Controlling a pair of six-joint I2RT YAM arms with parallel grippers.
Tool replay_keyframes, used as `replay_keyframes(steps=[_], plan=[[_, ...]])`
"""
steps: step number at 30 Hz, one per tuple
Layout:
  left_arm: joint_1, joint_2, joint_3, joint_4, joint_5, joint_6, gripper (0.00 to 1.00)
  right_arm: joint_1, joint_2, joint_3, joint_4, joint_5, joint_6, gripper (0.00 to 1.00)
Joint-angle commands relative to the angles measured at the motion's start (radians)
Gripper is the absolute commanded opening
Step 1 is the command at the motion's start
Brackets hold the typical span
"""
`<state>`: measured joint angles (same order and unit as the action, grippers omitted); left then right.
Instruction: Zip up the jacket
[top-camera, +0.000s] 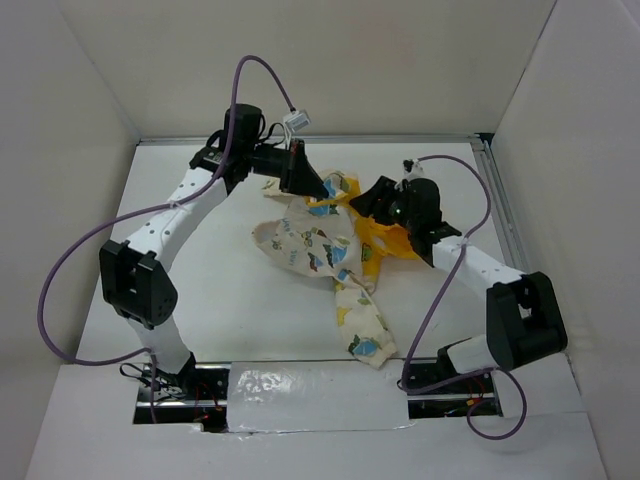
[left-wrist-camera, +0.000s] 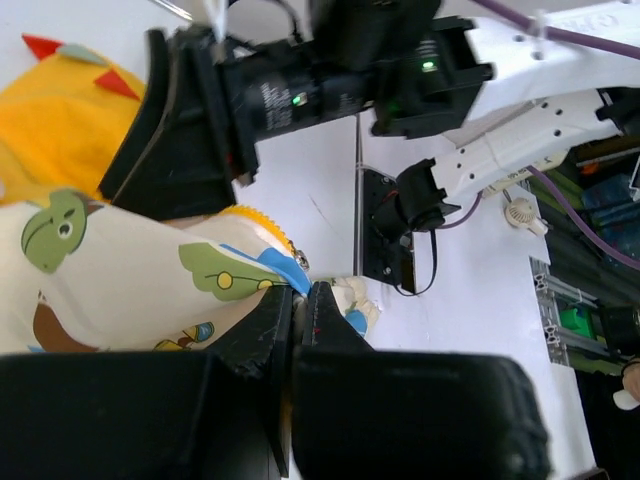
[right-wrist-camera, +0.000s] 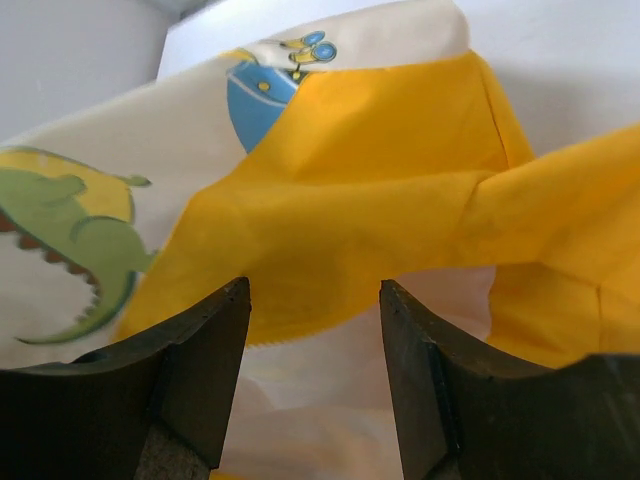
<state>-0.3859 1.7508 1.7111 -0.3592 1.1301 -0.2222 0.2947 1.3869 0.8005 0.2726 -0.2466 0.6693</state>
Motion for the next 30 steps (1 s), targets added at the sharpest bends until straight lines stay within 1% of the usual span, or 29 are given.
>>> replay_keyframes(steps=[1, 2, 3, 5, 7, 11, 13, 16, 22, 26, 30], plan=[[0.013, -0.03, -0.01, 0.048, 0.08, 0.024, 0.0, 0.012, 0.052, 0.039, 0.143, -0.189, -0.134, 0.62], [0.015, -0.03, -0.01, 0.054, 0.086, 0.023, 0.0, 0.018, 0.061, 0.04, 0.148, -0.213, -0.154, 0.62], [0.016, -0.025, -0.011, 0.054, 0.089, 0.023, 0.0, 0.023, 0.082, 0.04, 0.161, -0.286, -0.174, 0.62], [0.022, -0.02, -0.021, 0.072, 0.095, 0.014, 0.0, 0.035, 0.101, 0.046, 0.169, -0.356, -0.204, 0.61], [0.031, -0.01, -0.027, 0.091, 0.108, 0.004, 0.0, 0.044, 0.106, 0.019, 0.221, -0.457, -0.22, 0.6], [0.064, 0.002, -0.053, 0.117, 0.158, -0.009, 0.0, 0.067, 0.067, -0.052, 0.379, -0.563, -0.223, 0.6], [0.076, 0.007, -0.065, 0.127, 0.2, -0.012, 0.0, 0.081, 0.051, -0.049, 0.402, -0.608, -0.223, 0.6], [0.078, 0.019, -0.071, 0.138, 0.241, -0.005, 0.0, 0.096, 0.05, -0.012, 0.407, -0.611, -0.218, 0.6], [0.079, 0.021, -0.085, 0.126, 0.284, 0.029, 0.0, 0.096, 0.047, 0.022, 0.506, -0.629, -0.191, 0.64], [0.081, 0.019, -0.093, 0.111, 0.295, 0.053, 0.0, 0.093, 0.028, 0.052, 0.481, -0.651, -0.214, 0.68], [0.081, 0.021, -0.096, 0.091, 0.287, 0.076, 0.0, 0.084, 0.014, 0.098, 0.436, -0.698, -0.237, 0.69]])
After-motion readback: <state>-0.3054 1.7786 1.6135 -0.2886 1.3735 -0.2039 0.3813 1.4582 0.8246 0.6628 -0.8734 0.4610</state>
